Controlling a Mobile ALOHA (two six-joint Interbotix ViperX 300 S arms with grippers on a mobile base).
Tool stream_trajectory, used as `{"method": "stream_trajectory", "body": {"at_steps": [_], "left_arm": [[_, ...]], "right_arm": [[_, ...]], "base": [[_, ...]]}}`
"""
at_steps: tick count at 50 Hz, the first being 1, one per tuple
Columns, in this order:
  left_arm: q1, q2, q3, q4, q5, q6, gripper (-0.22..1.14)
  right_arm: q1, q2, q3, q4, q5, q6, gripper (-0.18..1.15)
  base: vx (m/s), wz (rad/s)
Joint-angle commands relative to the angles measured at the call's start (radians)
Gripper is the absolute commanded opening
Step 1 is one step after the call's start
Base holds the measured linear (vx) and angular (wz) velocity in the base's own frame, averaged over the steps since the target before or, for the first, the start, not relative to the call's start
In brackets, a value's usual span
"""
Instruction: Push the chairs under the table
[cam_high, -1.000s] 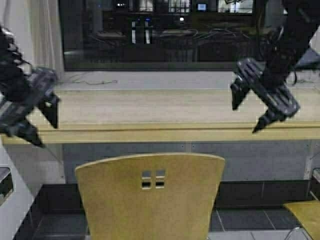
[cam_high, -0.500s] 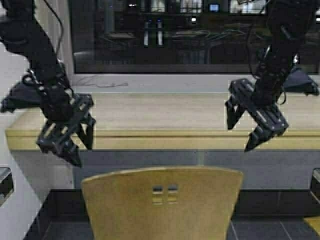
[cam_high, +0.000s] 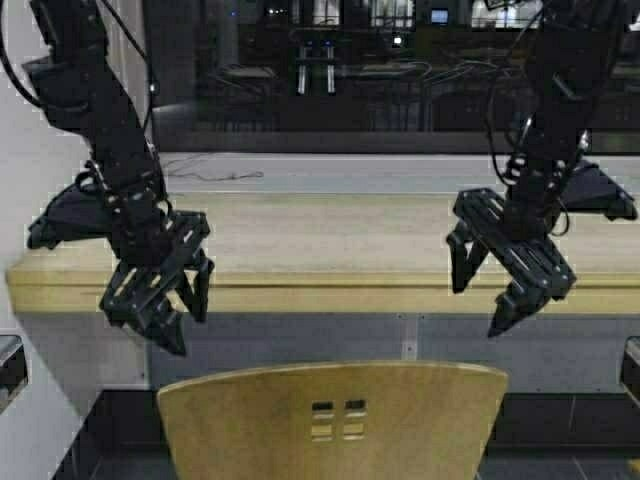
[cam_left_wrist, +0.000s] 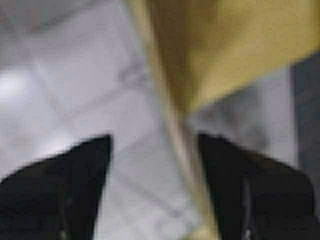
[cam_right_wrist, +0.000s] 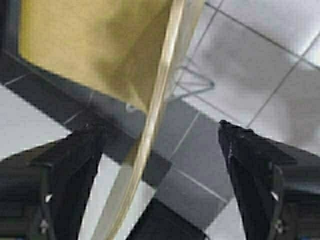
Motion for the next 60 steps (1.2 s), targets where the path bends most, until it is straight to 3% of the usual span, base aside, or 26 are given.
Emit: {"method": "stream_trajectory", "body": {"at_steps": [1, 27, 60], "left_arm": [[-0.018, 0.008, -0.011, -0.009, 0.002, -0.002, 0.87], [-0.048, 0.161, -0.084, -0.032, 0.0, -0.002, 0.87], [-0.048, 0.417, -0.353, -0.034, -0.046, -0.002, 0.87]], "right_arm": [[0.002, 0.011, -0.017, 0.002, 0.002, -0.006, 0.99], [0.057, 0.189, -0.118, 0.003, 0.002, -0.003, 0.99], [0.06, 0.495, -0.391, 0.0, 0.002, -0.011, 0.99]], "base": [[0.1, -0.04], [0.05, -0.02], [0.0, 0.0]]}}
